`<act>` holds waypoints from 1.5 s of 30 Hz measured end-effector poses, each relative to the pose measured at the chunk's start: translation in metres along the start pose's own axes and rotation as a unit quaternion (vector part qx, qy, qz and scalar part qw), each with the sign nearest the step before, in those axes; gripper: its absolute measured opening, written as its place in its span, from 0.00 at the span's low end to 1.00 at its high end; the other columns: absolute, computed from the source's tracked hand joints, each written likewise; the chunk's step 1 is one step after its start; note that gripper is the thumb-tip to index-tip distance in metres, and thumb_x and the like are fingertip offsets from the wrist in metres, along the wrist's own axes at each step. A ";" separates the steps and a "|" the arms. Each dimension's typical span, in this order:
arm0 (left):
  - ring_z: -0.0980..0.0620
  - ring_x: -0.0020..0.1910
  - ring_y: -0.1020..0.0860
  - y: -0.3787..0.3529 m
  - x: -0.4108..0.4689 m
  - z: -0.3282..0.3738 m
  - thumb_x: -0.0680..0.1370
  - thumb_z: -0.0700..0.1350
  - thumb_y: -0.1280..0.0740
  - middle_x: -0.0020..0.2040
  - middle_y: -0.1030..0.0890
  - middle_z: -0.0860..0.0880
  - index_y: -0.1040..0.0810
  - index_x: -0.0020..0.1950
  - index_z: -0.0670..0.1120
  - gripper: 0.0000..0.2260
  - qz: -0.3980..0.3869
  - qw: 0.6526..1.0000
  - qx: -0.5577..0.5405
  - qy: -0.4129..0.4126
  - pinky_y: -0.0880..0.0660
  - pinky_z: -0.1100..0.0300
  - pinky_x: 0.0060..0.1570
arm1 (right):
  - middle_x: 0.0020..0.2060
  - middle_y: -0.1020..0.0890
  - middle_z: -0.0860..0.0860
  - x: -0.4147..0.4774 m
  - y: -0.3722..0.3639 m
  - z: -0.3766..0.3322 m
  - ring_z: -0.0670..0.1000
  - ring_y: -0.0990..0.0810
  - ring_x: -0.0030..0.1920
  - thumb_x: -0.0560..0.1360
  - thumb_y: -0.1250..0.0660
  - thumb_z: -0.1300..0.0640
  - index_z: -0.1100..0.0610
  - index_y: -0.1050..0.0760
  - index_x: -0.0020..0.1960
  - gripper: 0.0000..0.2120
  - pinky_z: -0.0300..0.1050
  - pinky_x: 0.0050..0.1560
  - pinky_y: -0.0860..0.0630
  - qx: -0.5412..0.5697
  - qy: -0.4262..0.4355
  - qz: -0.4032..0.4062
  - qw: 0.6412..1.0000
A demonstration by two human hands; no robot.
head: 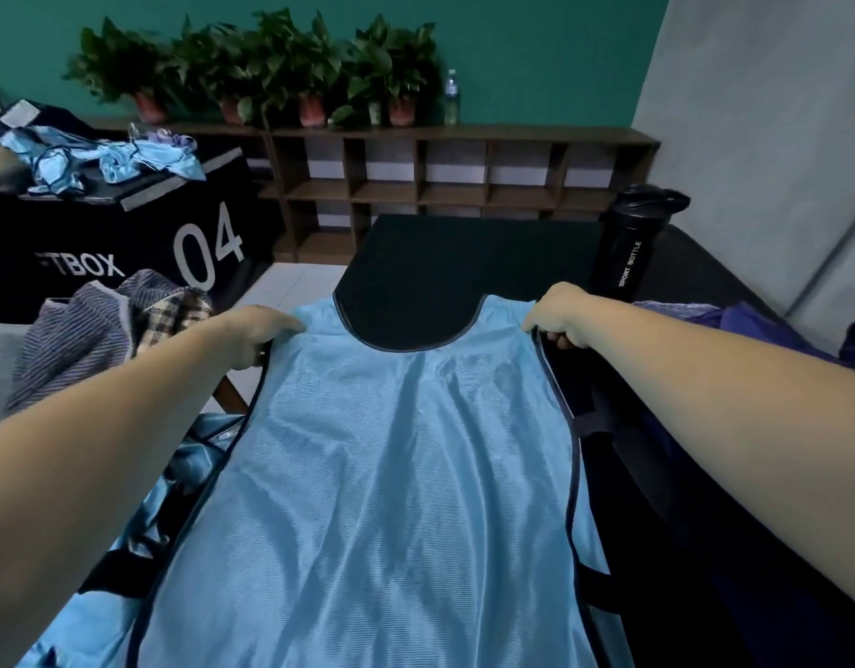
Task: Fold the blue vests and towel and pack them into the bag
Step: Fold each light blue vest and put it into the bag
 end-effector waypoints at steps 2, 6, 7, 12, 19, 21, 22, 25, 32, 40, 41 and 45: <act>0.39 0.53 0.16 0.008 0.008 0.005 0.77 0.46 0.22 0.55 0.16 0.41 0.19 0.54 0.40 0.13 0.038 0.999 -0.025 -0.012 0.20 0.42 0.64 | 0.35 0.26 0.57 0.005 0.008 -0.003 0.54 0.30 0.34 0.78 0.28 0.65 0.61 0.25 0.44 0.06 0.45 0.31 0.32 0.005 0.011 0.026 1.000; 0.42 0.51 0.16 0.015 0.022 0.030 0.77 0.43 0.21 0.51 0.15 0.42 0.24 0.39 0.47 0.12 0.085 0.988 -0.109 -0.066 0.19 0.46 0.62 | 0.37 0.19 0.59 0.010 0.031 -0.008 0.56 0.24 0.34 0.76 0.30 0.64 0.61 0.22 0.45 0.02 0.46 0.35 0.25 0.032 0.029 0.150 0.988; 0.43 0.52 0.16 0.014 0.021 0.037 0.78 0.42 0.22 0.49 0.16 0.44 0.24 0.39 0.48 0.12 0.095 0.982 -0.139 -0.088 0.18 0.48 0.60 | 0.40 0.18 0.60 0.010 0.036 -0.009 0.56 0.22 0.35 0.76 0.31 0.64 0.60 0.23 0.45 0.01 0.46 0.36 0.24 0.039 0.033 0.184 0.982; 0.48 0.55 0.19 0.007 0.018 0.059 0.76 0.45 0.21 0.56 0.17 0.49 0.19 0.62 0.51 0.16 0.108 0.970 -0.167 -0.140 0.20 0.55 0.54 | 0.46 0.16 0.58 0.007 0.047 -0.014 0.58 0.16 0.44 0.77 0.35 0.64 0.62 0.21 0.50 0.05 0.48 0.48 0.18 0.049 0.043 0.215 0.974; 0.40 0.64 0.21 -0.009 -0.012 0.046 0.74 0.46 0.19 0.64 0.20 0.44 0.25 0.72 0.47 0.28 0.098 0.986 -0.005 -0.134 0.23 0.48 0.60 | 0.46 0.21 0.59 -0.032 0.037 -0.024 0.57 0.24 0.44 0.82 0.38 0.64 0.60 0.26 0.47 0.05 0.48 0.43 0.25 0.037 0.047 0.073 0.995; 0.42 0.62 0.20 -0.010 -0.030 0.044 0.75 0.44 0.20 0.64 0.19 0.44 0.22 0.69 0.46 0.24 0.088 0.984 0.006 -0.155 0.24 0.51 0.60 | 0.45 0.21 0.58 -0.049 0.038 -0.027 0.56 0.24 0.43 0.82 0.37 0.64 0.59 0.27 0.48 0.04 0.47 0.42 0.26 0.036 0.063 0.049 0.996; 0.44 0.60 0.20 -0.013 -0.042 0.043 0.76 0.43 0.21 0.64 0.18 0.44 0.21 0.67 0.45 0.22 0.079 0.983 0.017 -0.167 0.25 0.53 0.58 | 0.45 0.21 0.58 -0.062 0.036 -0.028 0.55 0.24 0.41 0.82 0.37 0.63 0.59 0.27 0.48 0.04 0.46 0.41 0.26 0.034 0.070 0.026 0.997; 0.50 0.51 0.22 -0.022 -0.087 0.041 0.78 0.42 0.22 0.60 0.19 0.44 0.21 0.67 0.44 0.19 0.055 0.974 0.051 -0.216 0.25 0.61 0.47 | 0.48 0.14 0.61 -0.102 0.033 -0.031 0.58 0.15 0.43 0.80 0.33 0.62 0.65 0.21 0.53 0.07 0.49 0.44 0.19 -0.004 0.110 0.010 0.994; 0.52 0.45 0.20 -0.029 -0.199 0.000 0.78 0.46 0.23 0.54 0.18 0.54 0.19 0.58 0.53 0.11 0.028 0.941 0.168 -0.291 0.24 0.58 0.42 | 0.40 0.20 0.44 -0.235 0.011 -0.010 0.49 0.19 0.44 0.79 0.34 0.58 0.56 0.18 0.53 0.08 0.35 0.40 0.26 -0.183 0.257 0.004 0.949; 0.59 0.33 0.23 -0.016 -0.287 -0.064 0.78 0.45 0.25 0.40 0.17 0.56 0.18 0.48 0.54 0.04 0.051 0.931 0.217 -0.288 0.29 0.58 0.34 | 0.40 0.17 0.44 -0.315 -0.019 0.034 0.40 0.19 0.34 0.77 0.28 0.53 0.49 0.20 0.45 0.02 0.42 0.40 0.23 -0.158 0.272 -0.028 0.949; 0.57 0.36 0.22 -0.015 -0.296 -0.069 0.78 0.45 0.25 0.41 0.17 0.55 0.18 0.47 0.54 0.05 0.065 0.928 0.226 -0.289 0.29 0.58 0.35 | 0.41 0.16 0.45 -0.321 -0.020 0.039 0.39 0.19 0.32 0.77 0.28 0.53 0.49 0.20 0.45 0.03 0.41 0.38 0.23 -0.152 0.268 -0.027 0.951; 0.55 0.38 0.21 -0.005 -0.318 -0.094 0.76 0.48 0.23 0.39 0.18 0.53 0.20 0.44 0.53 0.07 0.102 0.924 0.253 -0.269 0.29 0.58 0.36 | 0.43 0.18 0.44 -0.335 -0.023 0.059 0.45 0.19 0.41 0.75 0.28 0.50 0.48 0.21 0.43 0.04 0.45 0.42 0.22 -0.150 0.241 0.031 0.958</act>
Point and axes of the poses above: each hand's wrist, its own x-axis towards the middle knuckle, its own y-axis out of the back of the hand, z = x × y, the point moved 4 cm from there along x, towards the middle knuckle
